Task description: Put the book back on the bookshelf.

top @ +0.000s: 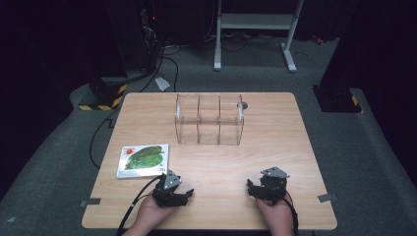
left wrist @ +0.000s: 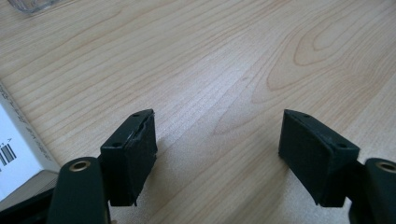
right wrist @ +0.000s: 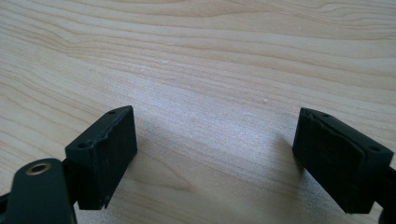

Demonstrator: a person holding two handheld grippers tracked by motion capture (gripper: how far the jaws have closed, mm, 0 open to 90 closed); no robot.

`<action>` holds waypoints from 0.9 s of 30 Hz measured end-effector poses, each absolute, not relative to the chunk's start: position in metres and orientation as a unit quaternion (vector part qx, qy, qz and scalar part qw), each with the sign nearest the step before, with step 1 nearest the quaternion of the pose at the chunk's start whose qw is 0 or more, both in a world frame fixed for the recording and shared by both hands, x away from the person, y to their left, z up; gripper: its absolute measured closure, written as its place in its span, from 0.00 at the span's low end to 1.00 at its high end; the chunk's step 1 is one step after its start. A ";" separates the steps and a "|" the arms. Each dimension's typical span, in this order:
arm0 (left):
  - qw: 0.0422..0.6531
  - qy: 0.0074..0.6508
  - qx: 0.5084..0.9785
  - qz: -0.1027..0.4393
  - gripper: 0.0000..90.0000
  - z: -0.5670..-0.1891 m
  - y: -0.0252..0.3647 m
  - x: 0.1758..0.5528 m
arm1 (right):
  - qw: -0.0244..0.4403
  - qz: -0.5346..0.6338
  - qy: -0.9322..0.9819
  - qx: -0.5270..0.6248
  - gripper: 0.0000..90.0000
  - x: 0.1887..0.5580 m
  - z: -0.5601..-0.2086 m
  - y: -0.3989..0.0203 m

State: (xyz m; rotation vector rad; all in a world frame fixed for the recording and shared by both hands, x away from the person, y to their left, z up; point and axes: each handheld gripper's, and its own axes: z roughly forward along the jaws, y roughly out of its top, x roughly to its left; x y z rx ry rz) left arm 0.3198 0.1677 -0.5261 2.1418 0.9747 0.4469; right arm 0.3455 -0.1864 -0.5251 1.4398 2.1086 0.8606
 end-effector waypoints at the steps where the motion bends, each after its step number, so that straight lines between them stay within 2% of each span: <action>1: 0.363 0.381 0.834 0.167 0.29 -0.525 0.168 0.320 | 0.222 0.312 0.763 0.521 0.15 0.346 -0.525 -0.186; 8: 0.377 0.386 0.829 0.148 0.27 -0.517 0.176 0.322 | 0.220 0.312 0.764 0.519 0.15 0.346 -0.525 -0.187; 17: 0.377 0.380 0.827 0.173 0.22 -0.504 0.192 0.321 | 0.221 0.313 0.765 0.518 0.15 0.346 -0.525 -0.186; 27: 0.387 0.410 0.805 0.185 0.20 -0.494 0.222 0.327 | 0.222 0.313 0.763 0.520 0.15 0.347 -0.525 -0.186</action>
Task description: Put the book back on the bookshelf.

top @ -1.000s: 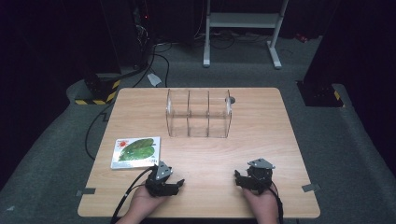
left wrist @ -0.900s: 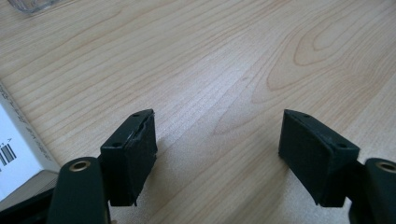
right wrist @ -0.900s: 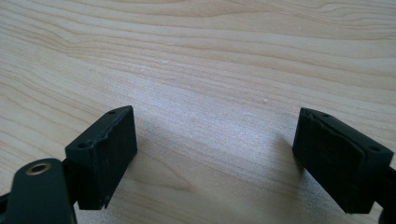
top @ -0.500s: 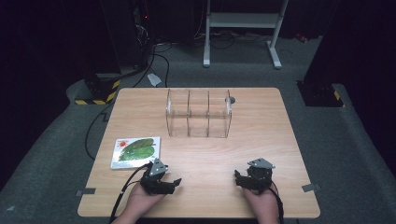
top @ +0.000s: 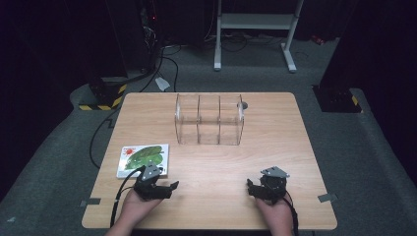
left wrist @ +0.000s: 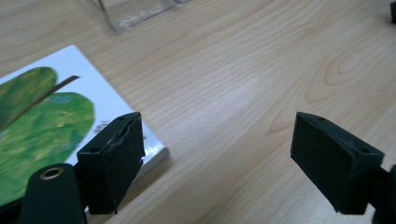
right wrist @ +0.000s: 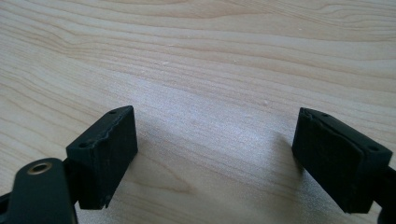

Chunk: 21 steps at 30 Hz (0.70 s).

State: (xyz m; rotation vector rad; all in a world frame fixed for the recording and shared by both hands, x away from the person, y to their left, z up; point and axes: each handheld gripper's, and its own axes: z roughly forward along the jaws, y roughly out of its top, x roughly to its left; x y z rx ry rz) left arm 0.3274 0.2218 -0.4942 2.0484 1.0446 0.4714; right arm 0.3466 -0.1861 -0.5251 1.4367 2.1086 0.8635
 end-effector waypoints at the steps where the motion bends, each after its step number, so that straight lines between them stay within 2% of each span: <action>1: 0.391 0.418 0.799 0.185 0.20 -0.494 0.224 0.328 | 0.222 0.313 0.763 0.520 0.15 0.347 -0.525 -0.186; 21: 0.380 0.507 0.738 0.233 0.20 -0.484 0.308 0.339 | 0.221 0.313 0.764 0.519 0.15 0.347 -0.525 -0.186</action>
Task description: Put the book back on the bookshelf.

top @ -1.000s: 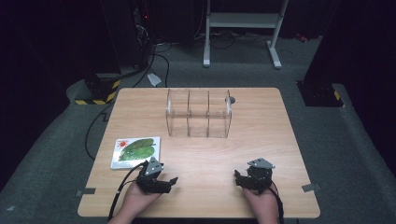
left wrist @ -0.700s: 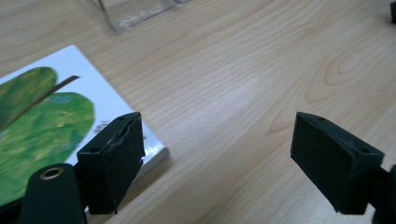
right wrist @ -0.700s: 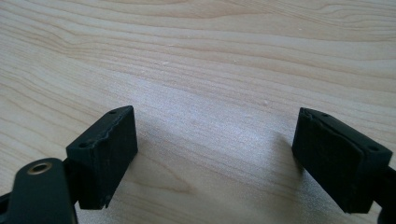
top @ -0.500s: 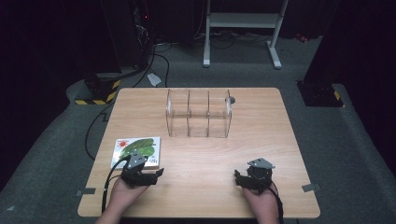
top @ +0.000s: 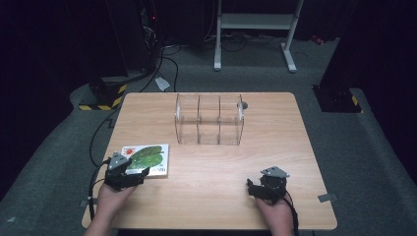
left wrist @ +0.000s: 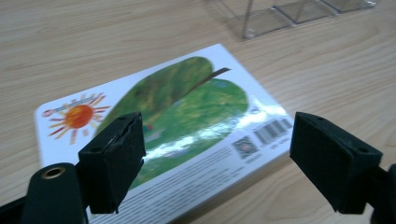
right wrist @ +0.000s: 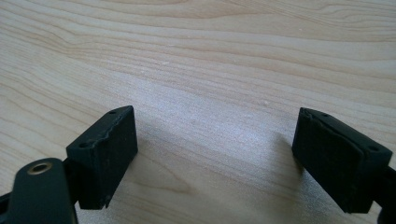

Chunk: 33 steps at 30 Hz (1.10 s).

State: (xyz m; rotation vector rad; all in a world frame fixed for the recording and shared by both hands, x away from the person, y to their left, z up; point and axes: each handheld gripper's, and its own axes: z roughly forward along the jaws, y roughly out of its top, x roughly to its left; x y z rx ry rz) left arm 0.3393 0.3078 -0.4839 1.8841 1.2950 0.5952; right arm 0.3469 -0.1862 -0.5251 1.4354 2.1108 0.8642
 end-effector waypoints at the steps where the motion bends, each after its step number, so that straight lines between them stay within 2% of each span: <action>1: 0.376 0.510 0.736 0.237 0.20 -0.484 0.312 0.340 | 0.222 0.313 0.764 0.519 0.15 0.347 -0.525 -0.186; 17: 0.359 0.564 0.704 0.239 0.21 -0.497 0.354 0.345 | 0.221 0.313 0.765 0.518 0.15 0.347 -0.525 -0.186; 33: 0.368 0.591 0.691 0.197 0.24 -0.514 0.359 0.354 | 0.223 0.312 0.763 0.521 0.16 0.347 -0.525 -0.186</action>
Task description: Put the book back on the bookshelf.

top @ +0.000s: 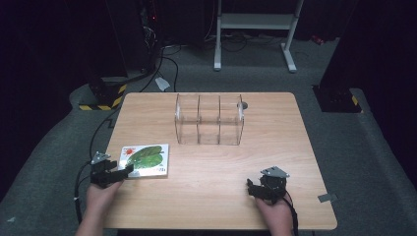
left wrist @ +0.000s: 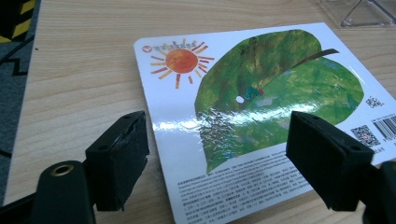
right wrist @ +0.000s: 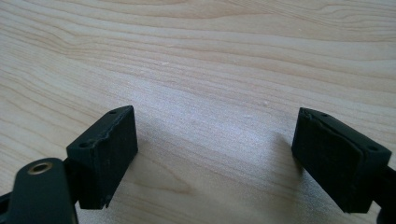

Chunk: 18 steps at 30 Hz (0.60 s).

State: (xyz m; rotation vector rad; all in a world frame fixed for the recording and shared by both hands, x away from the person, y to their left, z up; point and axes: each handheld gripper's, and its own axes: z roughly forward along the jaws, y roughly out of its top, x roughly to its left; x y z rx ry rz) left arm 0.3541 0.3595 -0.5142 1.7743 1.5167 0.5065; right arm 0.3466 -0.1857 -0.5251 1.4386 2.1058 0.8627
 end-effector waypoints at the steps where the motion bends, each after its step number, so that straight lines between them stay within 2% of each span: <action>1: 0.365 0.590 0.694 0.195 0.24 -0.515 0.359 0.355 | 0.223 0.312 0.763 0.521 0.16 0.346 -0.525 -0.186; 18: 0.345 0.589 0.699 0.212 0.26 -0.521 0.353 0.358 | 0.225 0.311 0.761 0.524 0.16 0.346 -0.525 -0.185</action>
